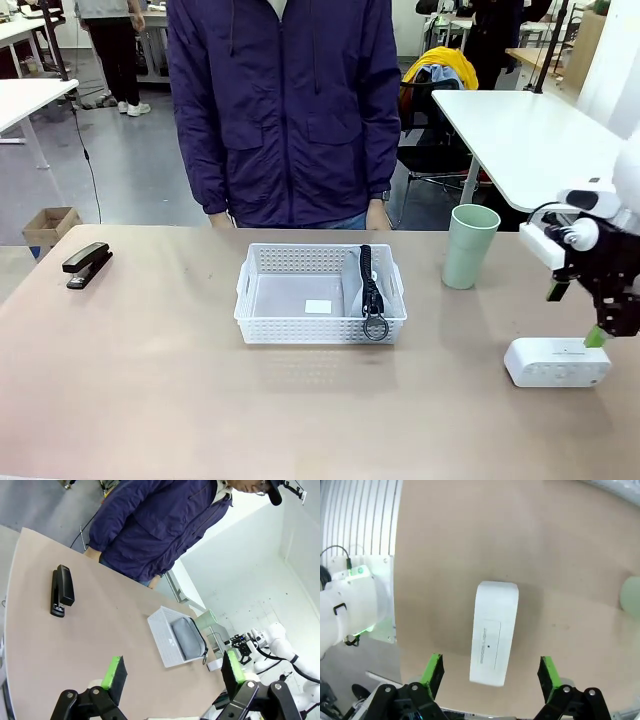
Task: Efficiently arrange items inside the basket to fit them all.
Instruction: Pick up the Digital clock and place it inside the Organizing basket.
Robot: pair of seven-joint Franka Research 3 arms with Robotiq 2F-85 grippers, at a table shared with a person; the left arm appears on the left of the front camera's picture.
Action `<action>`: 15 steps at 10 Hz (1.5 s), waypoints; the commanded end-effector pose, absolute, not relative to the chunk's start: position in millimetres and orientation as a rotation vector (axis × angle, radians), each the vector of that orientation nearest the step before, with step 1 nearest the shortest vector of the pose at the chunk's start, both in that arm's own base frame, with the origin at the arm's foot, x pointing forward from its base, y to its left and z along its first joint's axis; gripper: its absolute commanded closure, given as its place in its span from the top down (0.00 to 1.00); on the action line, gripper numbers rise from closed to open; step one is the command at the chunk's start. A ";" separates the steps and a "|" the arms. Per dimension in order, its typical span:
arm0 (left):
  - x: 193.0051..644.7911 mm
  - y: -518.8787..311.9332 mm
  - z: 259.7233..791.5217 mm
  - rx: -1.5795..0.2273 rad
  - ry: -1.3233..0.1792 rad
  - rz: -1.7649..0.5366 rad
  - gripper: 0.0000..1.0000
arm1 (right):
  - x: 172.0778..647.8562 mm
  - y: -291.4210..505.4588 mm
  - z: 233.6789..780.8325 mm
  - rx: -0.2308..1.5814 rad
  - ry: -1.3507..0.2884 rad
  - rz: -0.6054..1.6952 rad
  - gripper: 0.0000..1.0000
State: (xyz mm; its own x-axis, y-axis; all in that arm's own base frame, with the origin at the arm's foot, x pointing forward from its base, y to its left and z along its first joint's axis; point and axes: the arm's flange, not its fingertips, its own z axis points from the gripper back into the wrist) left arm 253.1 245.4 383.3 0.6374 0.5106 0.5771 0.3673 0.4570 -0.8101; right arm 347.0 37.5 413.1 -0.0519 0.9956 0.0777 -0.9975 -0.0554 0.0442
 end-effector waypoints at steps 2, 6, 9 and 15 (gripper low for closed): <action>253.1 245.5 384.6 -1.143 -0.960 0.091 1.00 | 290.5 35.1 338.8 0.147 0.054 1.652 1.00; 253.1 245.5 384.6 -1.143 -0.960 0.091 1.00 | 285.1 47.5 309.1 0.209 0.135 1.682 1.00; 253.1 245.5 384.6 -1.143 -0.960 0.091 1.00 | 287.4 47.3 293.0 0.211 0.129 1.651 1.00; 253.1 245.5 384.6 -1.143 -0.960 0.091 1.00 | 291.4 39.1 281.6 0.189 0.154 1.606 1.00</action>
